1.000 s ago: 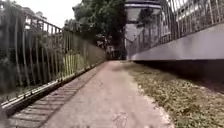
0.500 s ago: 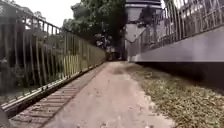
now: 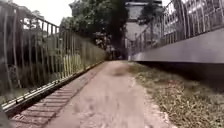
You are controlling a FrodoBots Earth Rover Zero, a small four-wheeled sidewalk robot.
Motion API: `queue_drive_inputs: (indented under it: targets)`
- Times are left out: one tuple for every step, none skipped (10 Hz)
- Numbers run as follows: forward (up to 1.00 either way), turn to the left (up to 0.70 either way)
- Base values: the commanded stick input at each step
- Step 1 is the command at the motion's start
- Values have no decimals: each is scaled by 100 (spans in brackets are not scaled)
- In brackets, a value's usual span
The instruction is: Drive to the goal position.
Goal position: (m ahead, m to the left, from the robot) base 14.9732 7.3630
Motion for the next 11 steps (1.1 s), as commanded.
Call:
queue_drive_inputs:
  targets:
    - [100,0]
    - [100,0]
    - [100,0]
    - [100,0]
    - [100,0]
    - [100,0]
    - [100,0]
    - [100,0]
    - [100,0]
    - [100,0]
    - [100,0]
